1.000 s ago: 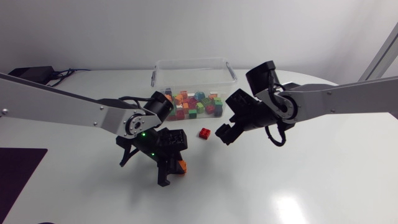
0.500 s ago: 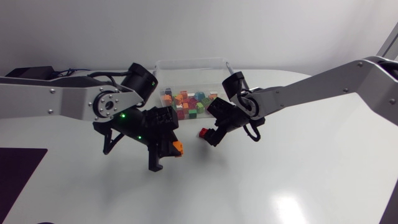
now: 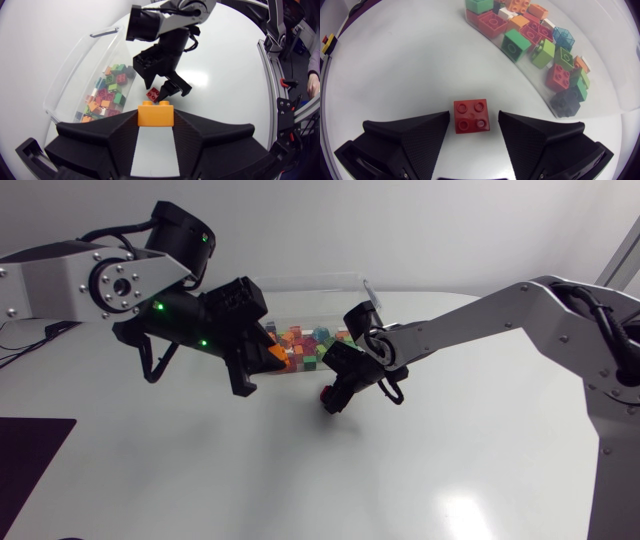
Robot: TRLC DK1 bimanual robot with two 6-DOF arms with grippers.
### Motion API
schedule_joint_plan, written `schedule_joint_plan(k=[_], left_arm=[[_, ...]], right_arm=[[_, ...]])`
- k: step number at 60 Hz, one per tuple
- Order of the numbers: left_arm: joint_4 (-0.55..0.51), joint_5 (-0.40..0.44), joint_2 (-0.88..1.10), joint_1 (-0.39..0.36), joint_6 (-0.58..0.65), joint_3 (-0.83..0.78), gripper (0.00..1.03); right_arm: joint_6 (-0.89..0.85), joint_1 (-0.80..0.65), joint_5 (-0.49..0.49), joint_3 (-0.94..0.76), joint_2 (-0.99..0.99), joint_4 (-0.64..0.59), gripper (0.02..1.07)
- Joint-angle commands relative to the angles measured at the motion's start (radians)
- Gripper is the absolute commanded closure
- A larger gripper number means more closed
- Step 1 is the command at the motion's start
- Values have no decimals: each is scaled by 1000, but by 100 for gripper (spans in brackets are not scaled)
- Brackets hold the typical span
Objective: Place the duplo bricks in the container
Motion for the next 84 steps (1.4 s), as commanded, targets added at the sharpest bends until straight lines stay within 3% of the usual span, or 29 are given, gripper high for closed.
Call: schedule_joint_plan(k=[1, 5, 14, 42, 69, 73, 79, 81, 84], left_arm=[[-7, 6, -14, 14, -41, 58, 72], [-1, 6, -8, 19, -56, 78, 72], [42, 6, 26, 42, -110, 136, 72], [154, 6, 269, 89, -272, 394, 71], [211, -23, 480, 157, -378, 590, 67], [229, -46, 500, 158, -383, 595, 60], [251, -88, 520, 154, -383, 601, 16], [255, -92, 522, 155, -383, 601, 7], [261, -101, 522, 155, -383, 599, 5]], right_arm=[[-33, 7, -8, 23, 39, -17, 58], [-34, 10, -8, 19, 39, -17, 71], [-37, 7, -6, -4, 1, -35, 71], [-22, -10, -6, -181, -377, -110, 72], [-5, -57, -18, -104, -561, -234, 72], [0, -62, -18, -75, -572, -253, 72], [10, -71, -18, -27, -579, -273, 72], [13, -74, -20, -14, -579, -277, 72], [23, -79, -23, 9, -579, -280, 72]])
